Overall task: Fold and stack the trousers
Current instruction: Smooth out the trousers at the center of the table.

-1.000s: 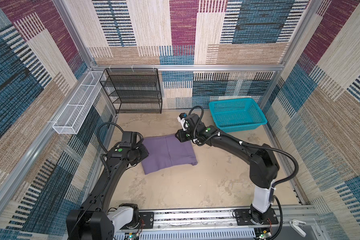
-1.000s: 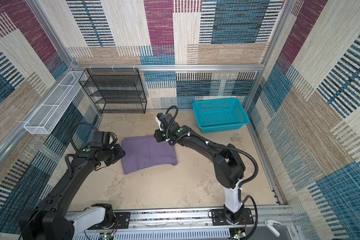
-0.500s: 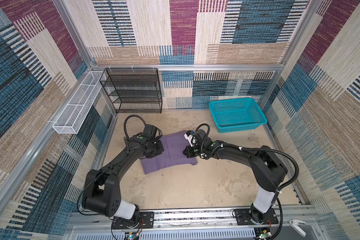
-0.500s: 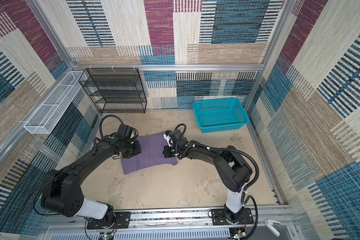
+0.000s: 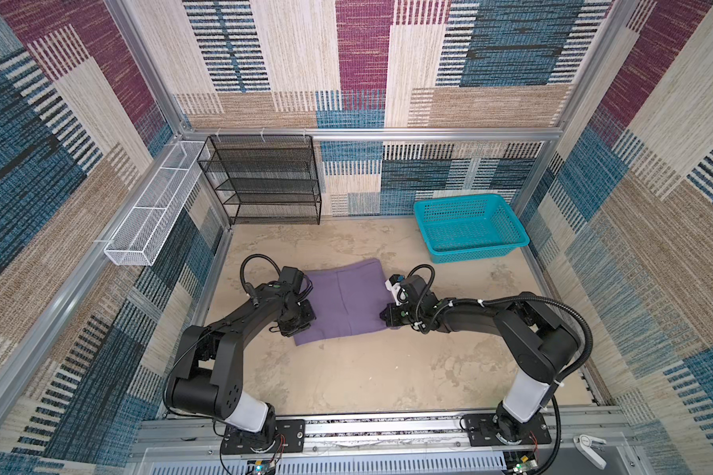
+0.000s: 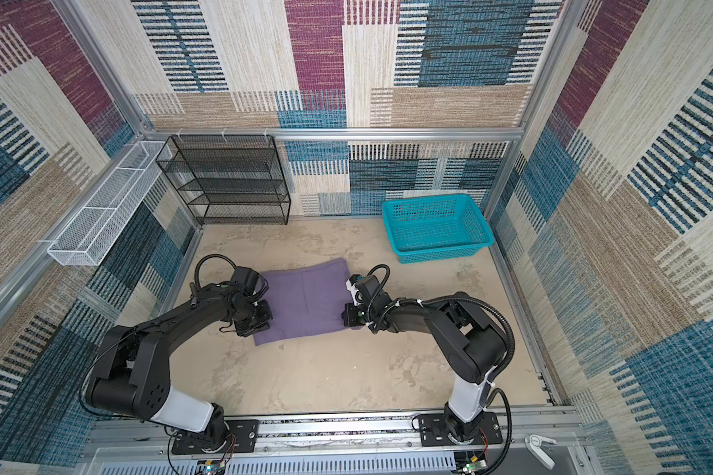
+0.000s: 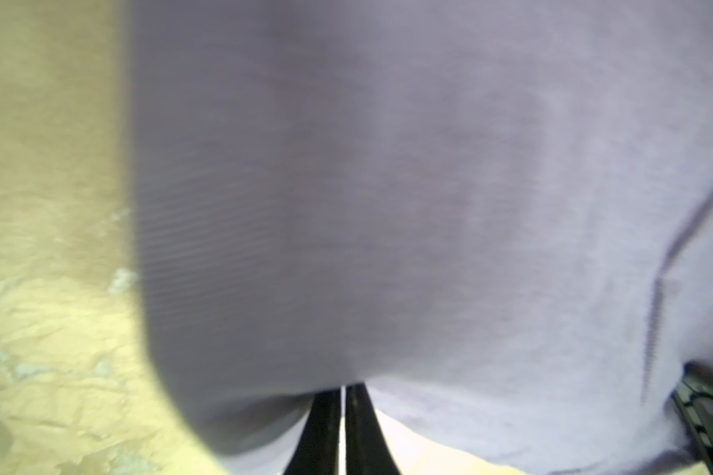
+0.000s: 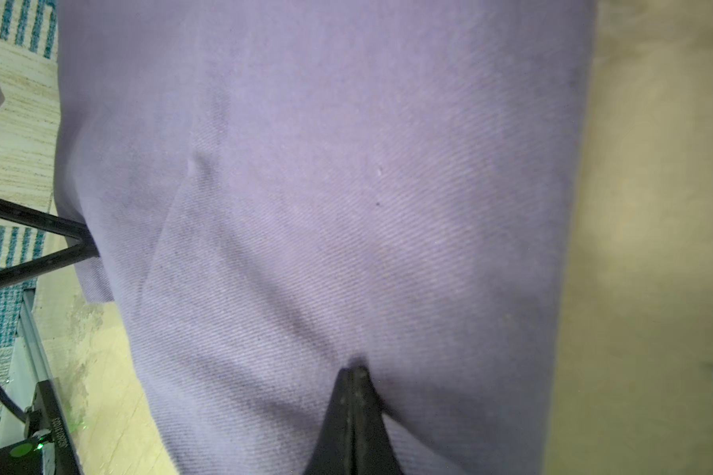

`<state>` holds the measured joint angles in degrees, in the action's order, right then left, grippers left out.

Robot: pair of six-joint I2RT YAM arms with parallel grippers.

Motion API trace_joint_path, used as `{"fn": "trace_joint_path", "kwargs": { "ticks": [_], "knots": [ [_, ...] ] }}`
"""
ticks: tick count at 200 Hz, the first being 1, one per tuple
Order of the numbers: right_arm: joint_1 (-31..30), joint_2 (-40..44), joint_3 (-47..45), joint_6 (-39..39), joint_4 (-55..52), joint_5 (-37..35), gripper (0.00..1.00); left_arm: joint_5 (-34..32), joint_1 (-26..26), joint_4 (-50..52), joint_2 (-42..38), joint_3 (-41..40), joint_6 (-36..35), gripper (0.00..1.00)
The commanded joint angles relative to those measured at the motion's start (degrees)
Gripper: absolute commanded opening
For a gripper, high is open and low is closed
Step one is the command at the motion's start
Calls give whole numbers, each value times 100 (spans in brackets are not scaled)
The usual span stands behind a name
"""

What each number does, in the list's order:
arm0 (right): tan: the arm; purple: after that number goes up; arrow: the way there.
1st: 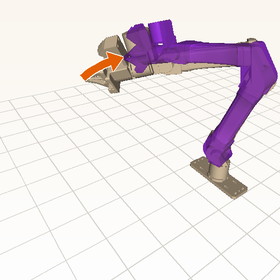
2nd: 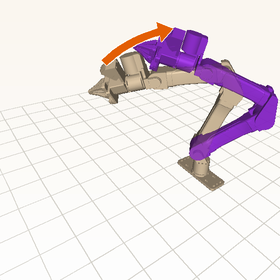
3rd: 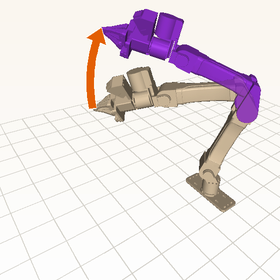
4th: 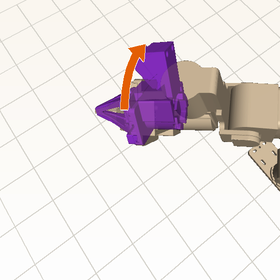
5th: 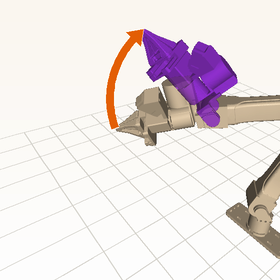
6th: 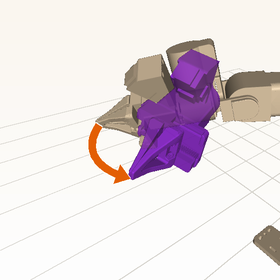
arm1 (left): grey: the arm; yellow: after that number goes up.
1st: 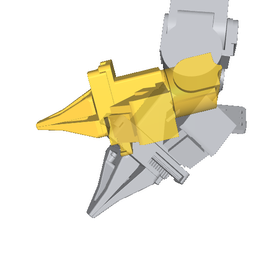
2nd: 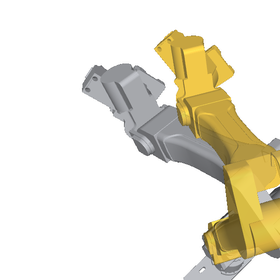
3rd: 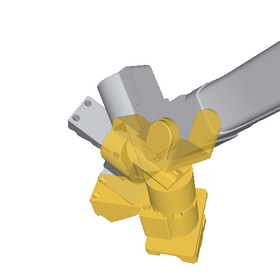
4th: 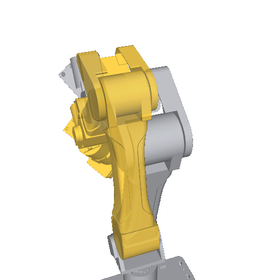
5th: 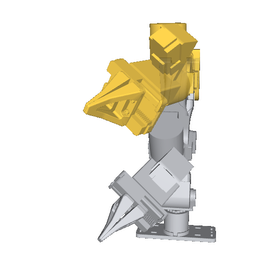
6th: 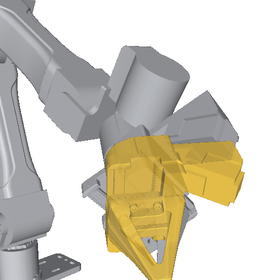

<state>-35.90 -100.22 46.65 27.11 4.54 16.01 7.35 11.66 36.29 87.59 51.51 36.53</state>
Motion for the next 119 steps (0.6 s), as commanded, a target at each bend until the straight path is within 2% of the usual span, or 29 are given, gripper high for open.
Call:
{"fn": "trace_joint_path", "kwargs": {
  "ticks": [1, 46, 76, 102, 111, 119],
  "knots": [
    [115, 265, -364, 137, -476, -766, 0, -251, -24, 78, -5, 97, -259, 10],
    [241, 1626, -1183, 635, -509, -1210, 1, -185, -32, 337, 102, 412, -448, 8],
    [241, 2478, -903, 244, -706, -1559, 5, -80, -28, 572, 9, 1167, -477, 10],
    [241, 2517, -309, -149, -866, -1671, 9, 97, -6, 643, 62, 1908, -408, 27],
    [241, 2421, -148, -209, -857, -1587, 8, 163, 49, 630, 184, 2177, -372, 28],
    [241, 2309, -34, -246, -791, -1339, 7, 225, 133, 629, 335, 2408, -371, 19]
  ]
}}
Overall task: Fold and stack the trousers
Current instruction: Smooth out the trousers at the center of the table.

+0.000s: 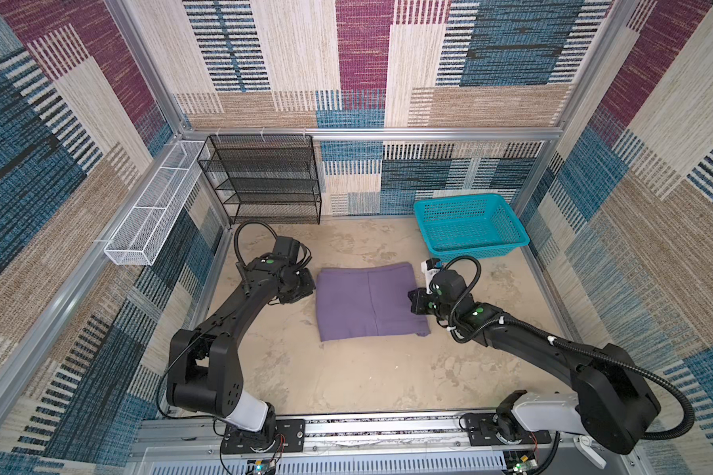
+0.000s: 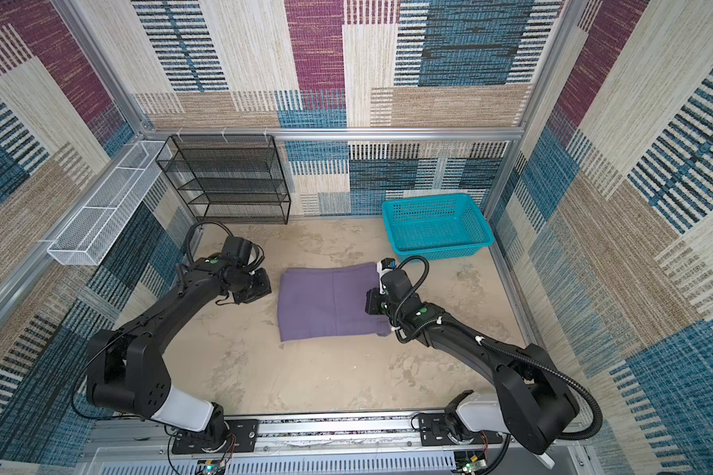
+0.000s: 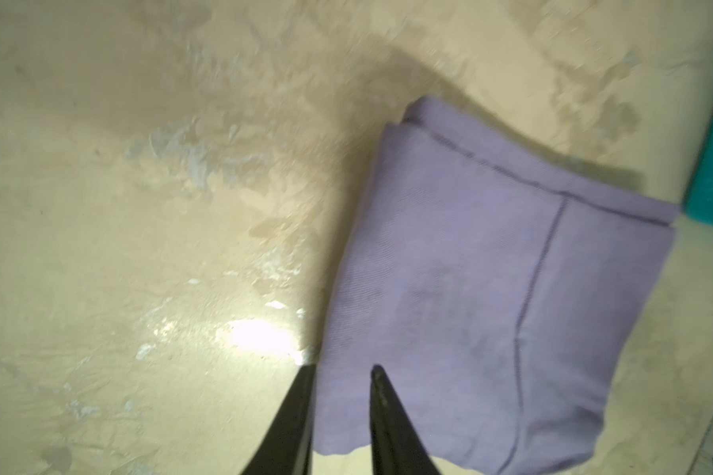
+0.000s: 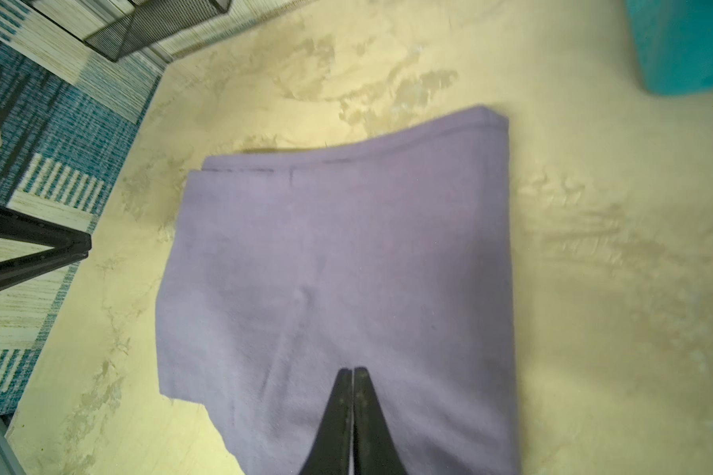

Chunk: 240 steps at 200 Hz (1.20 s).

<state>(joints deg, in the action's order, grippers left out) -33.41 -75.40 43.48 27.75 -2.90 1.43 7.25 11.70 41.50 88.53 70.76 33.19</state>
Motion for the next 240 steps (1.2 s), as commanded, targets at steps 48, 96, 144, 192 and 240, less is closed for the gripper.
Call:
{"fn": "trace_joint_path", "kwargs": {
  "ticks": [48, 96, 144, 192, 240],
  "knots": [
    [-921, -1058, 590, -515, 364, 793, 0, 313, 515, -193, 1435, 1151, 31, 0],
    [-1212, -2116, 391, -127, 953, 1284, 0, 417, 507, -534, 2570, 1762, 31, 0],
    [-1229, -2663, 264, -6, 1010, 1437, 0, 400, 482, -351, 3377, 2306, -100, 0],
    [-1230, -2606, 162, -120, 829, 1334, 0, 492, 428, -357, 3520, 2354, -122, 0],
    [-1225, -1822, 1311, -833, 23, 811, 0, 996, 446, -310, 2828, 2416, -44, 4]
  ]
}}
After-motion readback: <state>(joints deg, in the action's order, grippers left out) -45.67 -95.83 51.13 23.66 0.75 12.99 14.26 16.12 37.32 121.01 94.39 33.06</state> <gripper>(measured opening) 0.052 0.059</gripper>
